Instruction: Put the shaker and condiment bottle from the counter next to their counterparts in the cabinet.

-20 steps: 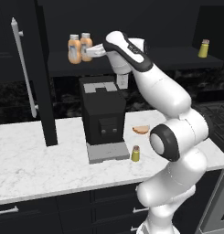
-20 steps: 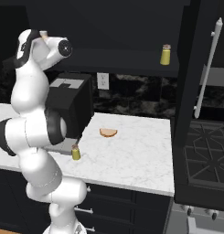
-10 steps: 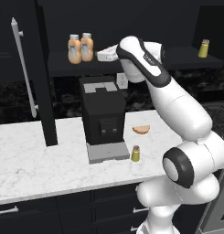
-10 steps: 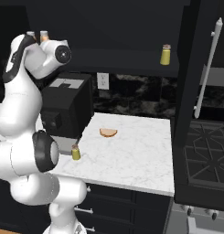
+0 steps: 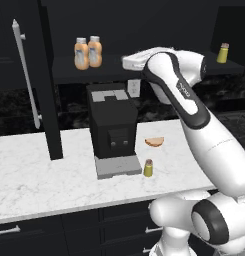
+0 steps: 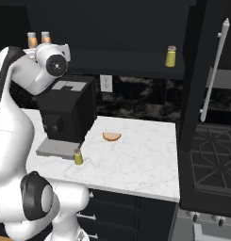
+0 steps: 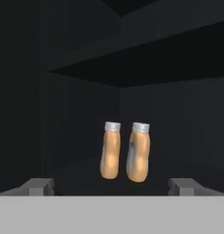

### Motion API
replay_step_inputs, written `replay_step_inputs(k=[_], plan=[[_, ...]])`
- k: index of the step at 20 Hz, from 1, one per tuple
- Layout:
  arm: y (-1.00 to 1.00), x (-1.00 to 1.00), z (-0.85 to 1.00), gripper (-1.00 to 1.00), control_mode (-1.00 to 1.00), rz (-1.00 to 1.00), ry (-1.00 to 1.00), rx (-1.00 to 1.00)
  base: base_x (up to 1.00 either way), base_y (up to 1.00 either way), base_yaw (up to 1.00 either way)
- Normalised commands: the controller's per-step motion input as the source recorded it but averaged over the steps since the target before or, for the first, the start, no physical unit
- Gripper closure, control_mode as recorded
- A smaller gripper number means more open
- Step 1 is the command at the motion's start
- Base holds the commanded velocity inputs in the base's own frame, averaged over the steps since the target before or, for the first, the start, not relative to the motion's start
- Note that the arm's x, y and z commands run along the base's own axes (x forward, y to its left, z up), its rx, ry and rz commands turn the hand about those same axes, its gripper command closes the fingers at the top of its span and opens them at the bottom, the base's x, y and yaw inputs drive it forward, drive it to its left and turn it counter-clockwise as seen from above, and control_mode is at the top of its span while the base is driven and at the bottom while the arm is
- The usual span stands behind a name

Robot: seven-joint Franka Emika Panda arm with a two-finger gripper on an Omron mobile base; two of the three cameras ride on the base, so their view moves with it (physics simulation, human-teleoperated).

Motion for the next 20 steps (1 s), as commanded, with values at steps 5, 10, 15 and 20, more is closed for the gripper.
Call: replay_step_inputs(k=[5,10,15,20], plan=[[-0.30,-0.75,0.34,-1.00,-1.00,-0.13,0.00,0.04,0.00,0.00,0.00],[-0.29,-0.74,0.05,-1.00,-1.00,-0.10,0.10,0.02,0.00,0.00,0.00],[-0.44,-0.81,0.00,-1.00,-1.00,-0.09,0.13,0.06,0.00,0.00,0.00],[-0.56,-0.82,0.07,-1.00,-1.00,-0.10,0.11,0.12,0.00,0.00,0.00]])
